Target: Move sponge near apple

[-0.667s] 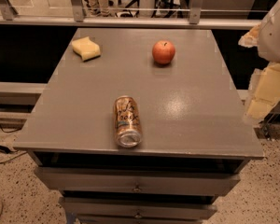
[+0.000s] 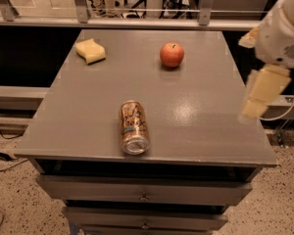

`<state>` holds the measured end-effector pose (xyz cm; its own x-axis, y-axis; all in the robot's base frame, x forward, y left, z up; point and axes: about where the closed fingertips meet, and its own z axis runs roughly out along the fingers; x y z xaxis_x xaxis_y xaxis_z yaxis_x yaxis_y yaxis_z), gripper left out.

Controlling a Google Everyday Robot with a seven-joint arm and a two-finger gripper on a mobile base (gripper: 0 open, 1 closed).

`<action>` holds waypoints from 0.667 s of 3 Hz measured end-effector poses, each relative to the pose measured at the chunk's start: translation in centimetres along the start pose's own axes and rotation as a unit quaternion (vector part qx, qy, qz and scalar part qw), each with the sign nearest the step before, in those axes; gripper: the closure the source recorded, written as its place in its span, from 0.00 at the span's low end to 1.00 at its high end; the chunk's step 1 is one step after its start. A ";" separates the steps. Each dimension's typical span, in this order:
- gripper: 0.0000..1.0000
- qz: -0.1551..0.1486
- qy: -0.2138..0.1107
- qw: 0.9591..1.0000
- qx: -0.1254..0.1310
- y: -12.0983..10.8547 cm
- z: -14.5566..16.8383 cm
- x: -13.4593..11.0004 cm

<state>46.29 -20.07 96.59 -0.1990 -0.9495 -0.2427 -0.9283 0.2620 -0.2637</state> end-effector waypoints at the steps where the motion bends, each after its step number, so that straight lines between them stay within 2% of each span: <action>1: 0.00 -0.014 -0.053 0.998 0.009 -4.1 4.8 -4.8; 2: 0.00 -0.034 -0.112 0.993 0.021 -8.3 9.0 -11.3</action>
Offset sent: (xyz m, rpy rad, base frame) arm 0.2024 0.1690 -0.0417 0.2854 -0.1866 0.1927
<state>59.08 -9.99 93.16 -0.0566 -0.9047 -0.4222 -0.9221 0.2095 -0.3252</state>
